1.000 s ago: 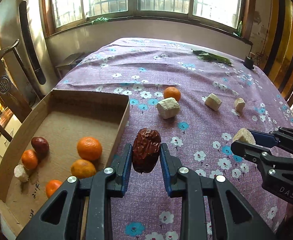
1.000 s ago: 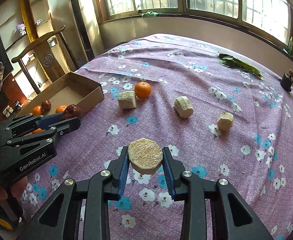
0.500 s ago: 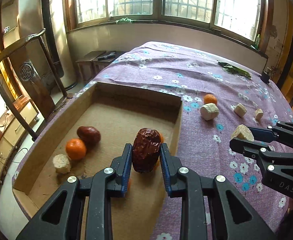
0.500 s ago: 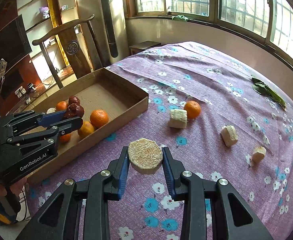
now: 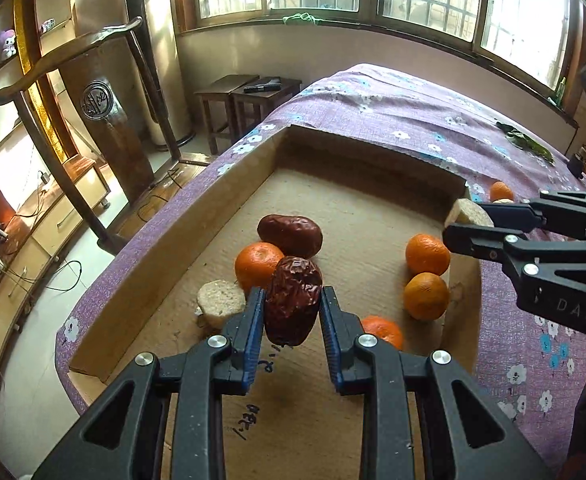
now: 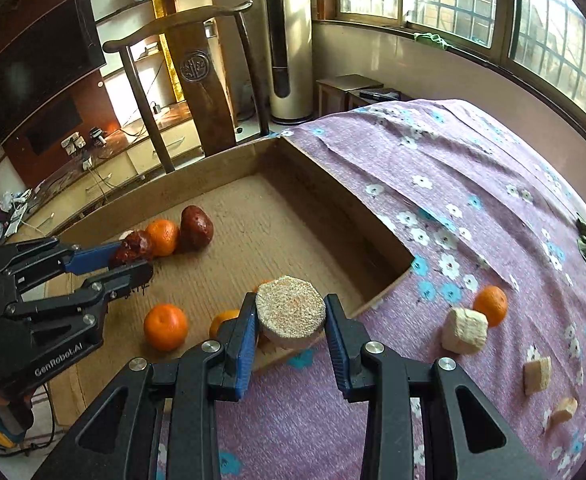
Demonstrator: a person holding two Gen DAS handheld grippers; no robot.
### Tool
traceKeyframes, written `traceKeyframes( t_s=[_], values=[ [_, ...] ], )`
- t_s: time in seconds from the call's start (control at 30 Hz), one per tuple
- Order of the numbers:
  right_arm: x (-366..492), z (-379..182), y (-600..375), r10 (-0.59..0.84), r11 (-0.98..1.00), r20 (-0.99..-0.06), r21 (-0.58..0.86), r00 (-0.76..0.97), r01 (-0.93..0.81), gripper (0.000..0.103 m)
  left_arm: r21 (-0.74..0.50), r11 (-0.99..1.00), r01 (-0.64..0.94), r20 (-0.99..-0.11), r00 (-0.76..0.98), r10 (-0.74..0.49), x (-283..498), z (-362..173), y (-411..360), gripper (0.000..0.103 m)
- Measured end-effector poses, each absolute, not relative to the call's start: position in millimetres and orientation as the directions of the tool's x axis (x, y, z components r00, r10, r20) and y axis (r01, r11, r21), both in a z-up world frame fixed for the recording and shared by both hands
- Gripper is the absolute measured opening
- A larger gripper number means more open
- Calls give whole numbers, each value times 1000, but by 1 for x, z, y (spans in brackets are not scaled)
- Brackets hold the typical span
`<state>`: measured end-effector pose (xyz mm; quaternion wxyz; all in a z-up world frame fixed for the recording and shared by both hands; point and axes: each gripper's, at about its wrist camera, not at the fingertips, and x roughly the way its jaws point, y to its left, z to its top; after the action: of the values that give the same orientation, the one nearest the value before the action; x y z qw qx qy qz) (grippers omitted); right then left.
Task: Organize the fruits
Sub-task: 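Carry the date and yam slice into the box and open both tools, then withdraw both open tools from the box back over the table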
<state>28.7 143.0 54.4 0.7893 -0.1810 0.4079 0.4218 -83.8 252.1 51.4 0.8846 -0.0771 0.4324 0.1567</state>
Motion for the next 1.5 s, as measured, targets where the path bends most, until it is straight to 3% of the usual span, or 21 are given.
traceKeyframes(
  t_s=[0.53,0.6,0.67,0.77,0.93,1.07,1.17,1.5],
  values=[
    [44,18,202,478,521,-847,59,233,-852,39,-8,934,-357,-812,548,203,-80,47,261,27],
    [43,22,194,486,529,-839,61,244,-846,47,-17,931,-364,-812,548,200,-80,47,261,40],
    [39,28,185,503,538,-828,74,249,-840,63,-25,929,-370,-803,560,202,-82,50,261,56],
    [33,39,170,513,558,-809,60,287,-828,68,-24,923,-384,-788,576,219,-85,53,259,67],
    [24,54,136,535,606,-776,77,334,-791,78,-21,917,-399,-773,588,238,-88,58,254,70],
    [19,63,104,540,655,-751,92,380,-750,87,-15,922,-387,-745,619,248,-89,67,240,78],
    [20,65,79,528,690,-751,108,396,-715,87,-24,931,-364,-729,644,233,-88,74,226,84],
    [28,66,-21,459,824,-761,171,459,-540,88,-51,971,-234,-710,692,129,-63,83,154,85]
  ],
)
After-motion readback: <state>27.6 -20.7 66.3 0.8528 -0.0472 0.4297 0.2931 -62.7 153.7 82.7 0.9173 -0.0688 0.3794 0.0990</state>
